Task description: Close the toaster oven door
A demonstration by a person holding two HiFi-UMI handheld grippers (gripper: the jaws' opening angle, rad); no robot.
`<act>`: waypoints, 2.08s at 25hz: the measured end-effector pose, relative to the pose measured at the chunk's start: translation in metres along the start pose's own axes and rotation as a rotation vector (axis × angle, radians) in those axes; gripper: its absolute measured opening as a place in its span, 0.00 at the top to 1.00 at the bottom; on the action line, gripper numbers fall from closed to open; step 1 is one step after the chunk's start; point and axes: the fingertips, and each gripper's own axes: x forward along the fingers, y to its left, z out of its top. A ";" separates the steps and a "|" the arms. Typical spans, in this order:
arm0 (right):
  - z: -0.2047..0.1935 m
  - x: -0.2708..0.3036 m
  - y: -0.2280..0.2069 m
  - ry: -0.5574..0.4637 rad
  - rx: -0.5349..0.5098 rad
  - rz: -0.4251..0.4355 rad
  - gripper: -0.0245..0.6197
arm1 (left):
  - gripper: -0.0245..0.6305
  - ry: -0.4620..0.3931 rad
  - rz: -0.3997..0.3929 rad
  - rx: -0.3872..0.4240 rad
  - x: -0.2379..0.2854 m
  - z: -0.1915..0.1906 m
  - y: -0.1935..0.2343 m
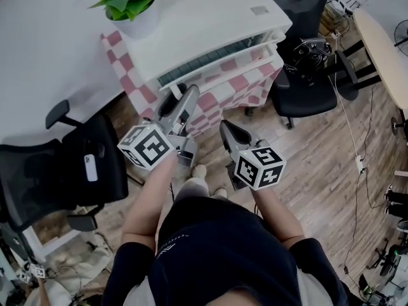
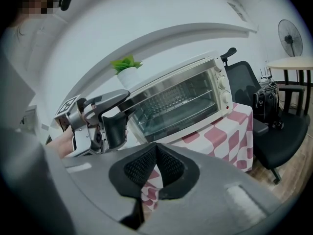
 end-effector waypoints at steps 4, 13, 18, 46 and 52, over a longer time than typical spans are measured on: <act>0.000 0.003 0.002 0.005 -0.003 -0.001 0.96 | 0.62 -0.025 0.032 0.032 0.004 0.008 0.005; 0.001 -0.001 -0.002 -0.004 0.000 -0.022 0.96 | 0.59 -0.054 0.076 0.067 0.006 0.018 0.010; -0.001 -0.004 -0.003 -0.008 0.004 -0.028 0.96 | 0.59 -0.038 0.083 0.118 0.003 0.013 0.012; -0.001 -0.055 0.004 -0.085 -0.027 -0.060 0.96 | 0.96 0.057 0.242 0.300 -0.089 -0.035 -0.002; -0.003 -0.066 0.007 -0.093 -0.052 -0.068 0.96 | 0.96 0.080 0.262 0.332 -0.102 -0.045 -0.007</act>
